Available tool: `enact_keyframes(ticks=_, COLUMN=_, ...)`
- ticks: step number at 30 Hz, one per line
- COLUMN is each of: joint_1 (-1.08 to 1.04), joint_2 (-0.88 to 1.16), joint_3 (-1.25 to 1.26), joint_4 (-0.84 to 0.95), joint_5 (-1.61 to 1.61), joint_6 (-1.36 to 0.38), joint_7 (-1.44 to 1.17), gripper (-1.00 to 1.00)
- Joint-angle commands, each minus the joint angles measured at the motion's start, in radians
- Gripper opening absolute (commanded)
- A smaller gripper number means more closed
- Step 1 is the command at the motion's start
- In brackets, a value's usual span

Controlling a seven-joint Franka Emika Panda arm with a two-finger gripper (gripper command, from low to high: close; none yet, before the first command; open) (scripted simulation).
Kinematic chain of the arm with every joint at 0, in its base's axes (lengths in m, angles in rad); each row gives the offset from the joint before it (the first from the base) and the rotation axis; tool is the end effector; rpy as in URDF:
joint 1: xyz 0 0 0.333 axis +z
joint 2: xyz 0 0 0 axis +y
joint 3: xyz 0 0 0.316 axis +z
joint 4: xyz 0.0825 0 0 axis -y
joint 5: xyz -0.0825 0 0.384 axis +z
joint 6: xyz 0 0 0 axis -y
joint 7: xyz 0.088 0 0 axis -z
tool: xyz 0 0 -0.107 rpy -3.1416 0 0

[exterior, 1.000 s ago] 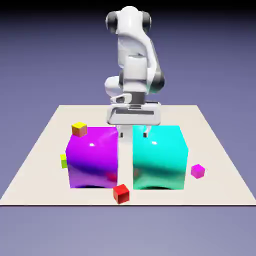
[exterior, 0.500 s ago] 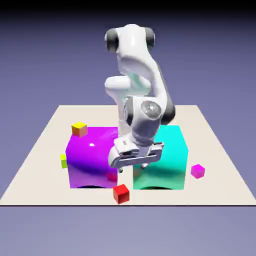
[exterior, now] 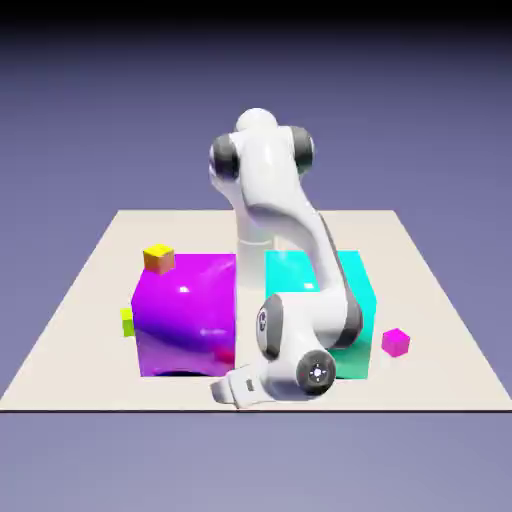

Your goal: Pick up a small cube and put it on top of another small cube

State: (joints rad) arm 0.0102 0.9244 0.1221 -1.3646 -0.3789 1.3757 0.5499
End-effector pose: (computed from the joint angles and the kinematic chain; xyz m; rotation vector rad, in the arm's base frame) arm 0.6209 0.0259 0.1371 2.3824 -0.3729 -0.9831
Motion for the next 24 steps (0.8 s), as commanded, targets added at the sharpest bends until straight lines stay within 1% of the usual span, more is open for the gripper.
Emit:
enact_keyframes(ticks=1, joint_1=-0.007, joint_2=-0.003, joint_3=-0.002, joint_4=-0.036, joint_5=-0.003, joint_6=0.033, joint_7=0.007, gripper=0.0)
enact_keyframes(ticks=5, joint_1=-0.033, joint_2=-0.012, joint_3=-0.008, joint_4=-0.173, joint_5=-0.016, joint_6=0.157, joint_7=0.032, gripper=0.0)
enact_keyframes(ticks=6, joint_1=-0.033, joint_2=-0.012, joint_3=-0.008, joint_4=-0.173, joint_5=-0.016, joint_6=0.157, joint_7=0.032, gripper=-1.0)
enact_keyframes(ticks=7, joint_1=-0.033, joint_2=-0.012, joint_3=-0.008, joint_4=-0.173, joint_5=-0.016, joint_6=0.157, joint_7=0.032, gripper=-1.0)
enact_keyframes(ticks=12, joint_1=0.0, joint_2=0.0, joint_3=0.0, joint_4=0.0, joint_5=0.0, joint_6=0.0, joint_7=0.0, gripper=-1.0)
enact_keyframes(ticks=14, joint_1=0.002, joint_2=-0.021, joint_3=-0.016, joint_4=0.006, joint_5=0.032, joint_6=0.016, joint_7=-0.043, gripper=-1.0)
enact_keyframes(ticks=24, joint_1=-0.159, joint_2=-0.232, joint_3=-0.375, joint_4=-0.128, joint_5=0.465, joint_6=0.118, joint_7=-0.254, gripper=-1.0)
